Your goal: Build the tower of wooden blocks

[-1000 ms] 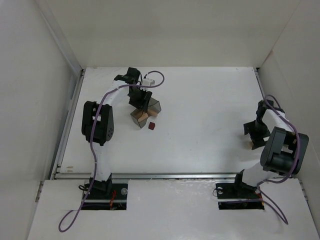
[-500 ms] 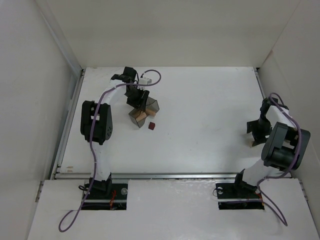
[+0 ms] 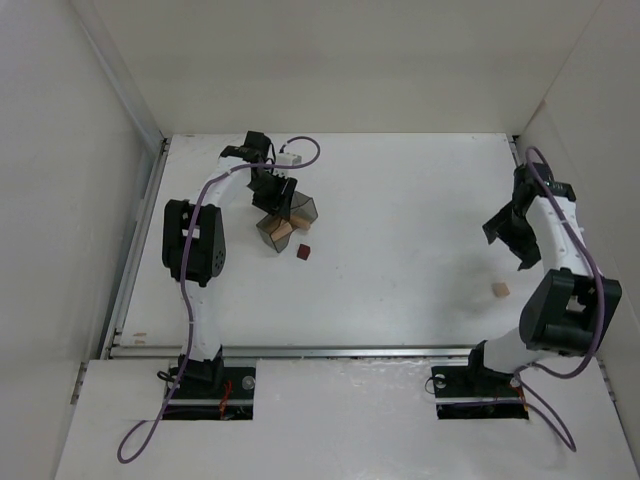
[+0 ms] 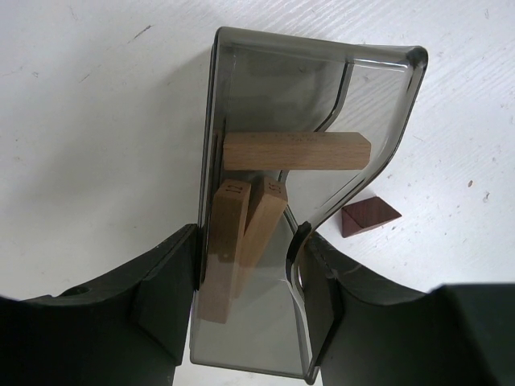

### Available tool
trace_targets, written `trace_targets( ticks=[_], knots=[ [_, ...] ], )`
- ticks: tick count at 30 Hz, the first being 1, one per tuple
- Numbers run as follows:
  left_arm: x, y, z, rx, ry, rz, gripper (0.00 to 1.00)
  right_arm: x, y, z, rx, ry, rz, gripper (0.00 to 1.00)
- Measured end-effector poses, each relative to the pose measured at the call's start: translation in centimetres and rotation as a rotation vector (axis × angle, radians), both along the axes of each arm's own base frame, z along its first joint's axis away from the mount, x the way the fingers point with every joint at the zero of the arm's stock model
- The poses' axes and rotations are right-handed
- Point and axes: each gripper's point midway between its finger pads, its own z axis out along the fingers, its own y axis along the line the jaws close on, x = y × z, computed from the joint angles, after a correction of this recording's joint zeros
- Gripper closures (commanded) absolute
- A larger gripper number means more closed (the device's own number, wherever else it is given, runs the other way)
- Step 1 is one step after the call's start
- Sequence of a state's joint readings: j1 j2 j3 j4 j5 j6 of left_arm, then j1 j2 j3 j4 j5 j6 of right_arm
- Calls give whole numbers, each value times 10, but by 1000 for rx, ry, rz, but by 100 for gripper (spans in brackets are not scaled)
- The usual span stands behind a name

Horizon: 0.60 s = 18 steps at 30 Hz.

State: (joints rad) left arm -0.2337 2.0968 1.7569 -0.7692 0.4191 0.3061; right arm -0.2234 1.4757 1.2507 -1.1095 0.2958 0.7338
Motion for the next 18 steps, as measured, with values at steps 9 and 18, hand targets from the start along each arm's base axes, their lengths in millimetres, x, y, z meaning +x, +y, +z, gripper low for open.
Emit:
trace_targets(
  ticks=[9,18],
  knots=[
    [0,0,0,0,-2,-3,100,31,-50,-23,-172,282,339,15],
    [6,8,1,-25,-1,15,100,17,-49,-36,-202,296,686,20]
  ],
)
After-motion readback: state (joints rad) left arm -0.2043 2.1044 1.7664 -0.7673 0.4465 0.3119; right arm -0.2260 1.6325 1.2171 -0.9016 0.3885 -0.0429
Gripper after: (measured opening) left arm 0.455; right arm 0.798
